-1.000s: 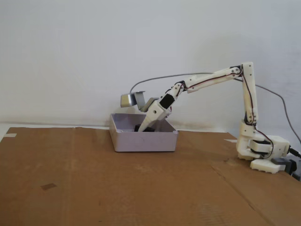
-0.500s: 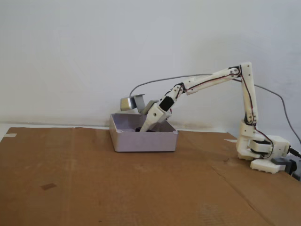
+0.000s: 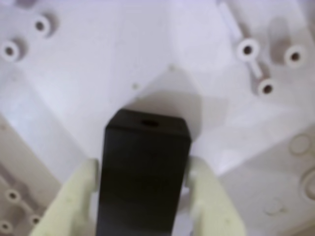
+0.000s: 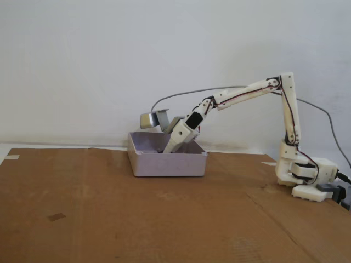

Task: Grasp a block and put it in the box.

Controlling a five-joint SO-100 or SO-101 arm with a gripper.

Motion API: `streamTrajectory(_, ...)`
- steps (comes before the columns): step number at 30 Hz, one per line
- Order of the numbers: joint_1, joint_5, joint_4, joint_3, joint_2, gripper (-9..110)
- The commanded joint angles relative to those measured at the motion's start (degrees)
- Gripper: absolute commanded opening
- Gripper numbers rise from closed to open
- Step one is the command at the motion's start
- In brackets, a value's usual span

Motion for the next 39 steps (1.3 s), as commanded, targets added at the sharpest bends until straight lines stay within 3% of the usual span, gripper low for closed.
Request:
streamTrajectory(1, 0.4, -0.7, -2.1, -3.8, 3.1, 21)
streamTrajectory(8, 0.5, -0.7, -2.1, -4.2, 3.5, 23)
streamTrajectory(14, 0.0, -0.7, -2.2, -4.4, 4.7, 37)
streamTrajectory(39, -0.2, -0.8, -2.1, -4.0, 13.9, 37)
